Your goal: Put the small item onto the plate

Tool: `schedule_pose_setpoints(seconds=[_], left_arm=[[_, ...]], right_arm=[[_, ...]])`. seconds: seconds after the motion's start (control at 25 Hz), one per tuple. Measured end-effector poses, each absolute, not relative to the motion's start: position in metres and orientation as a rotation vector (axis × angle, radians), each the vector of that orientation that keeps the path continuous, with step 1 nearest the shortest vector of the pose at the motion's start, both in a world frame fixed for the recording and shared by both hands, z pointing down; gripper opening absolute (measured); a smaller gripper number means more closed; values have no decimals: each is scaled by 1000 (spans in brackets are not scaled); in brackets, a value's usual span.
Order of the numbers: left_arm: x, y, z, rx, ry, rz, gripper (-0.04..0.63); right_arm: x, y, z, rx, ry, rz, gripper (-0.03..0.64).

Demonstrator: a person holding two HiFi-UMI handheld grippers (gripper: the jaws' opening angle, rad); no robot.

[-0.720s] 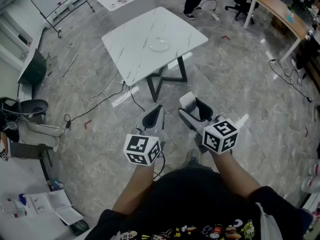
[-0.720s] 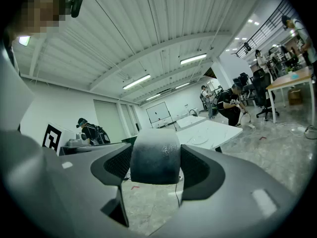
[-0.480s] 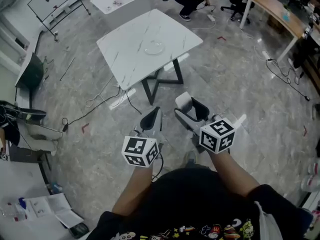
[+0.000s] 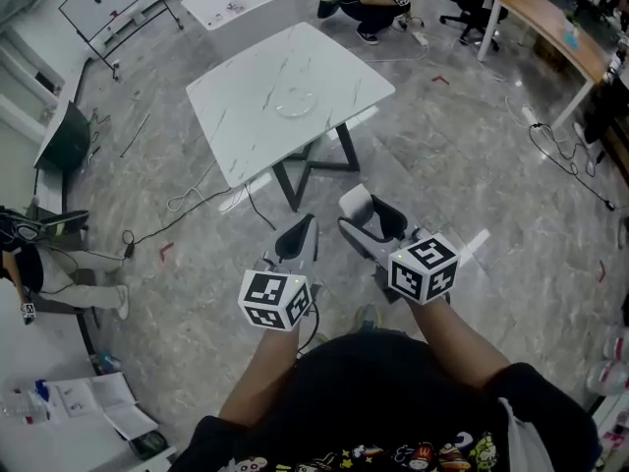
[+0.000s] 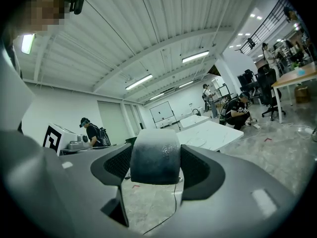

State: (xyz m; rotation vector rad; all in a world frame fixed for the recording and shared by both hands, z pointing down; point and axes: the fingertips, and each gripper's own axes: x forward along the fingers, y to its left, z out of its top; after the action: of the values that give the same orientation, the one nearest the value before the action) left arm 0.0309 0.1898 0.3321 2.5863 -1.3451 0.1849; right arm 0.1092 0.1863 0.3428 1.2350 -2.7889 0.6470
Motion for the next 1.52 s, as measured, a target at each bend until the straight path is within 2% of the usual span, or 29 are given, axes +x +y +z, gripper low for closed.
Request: schedule_pose_setpoints(seconds=[0.24, 0.72, 1.52], left_arm=[[54, 187, 342, 2561, -1339, 232, 0], [42, 175, 344, 2549, -1370, 220, 0], [-33, 30, 372, 2524, -1260, 198, 0]], right_arm=[[125, 173, 349, 1185, -2800, 663, 334], [115, 172, 356, 1153, -2800, 664, 334], [38, 38, 383, 1218, -2701, 729, 334]])
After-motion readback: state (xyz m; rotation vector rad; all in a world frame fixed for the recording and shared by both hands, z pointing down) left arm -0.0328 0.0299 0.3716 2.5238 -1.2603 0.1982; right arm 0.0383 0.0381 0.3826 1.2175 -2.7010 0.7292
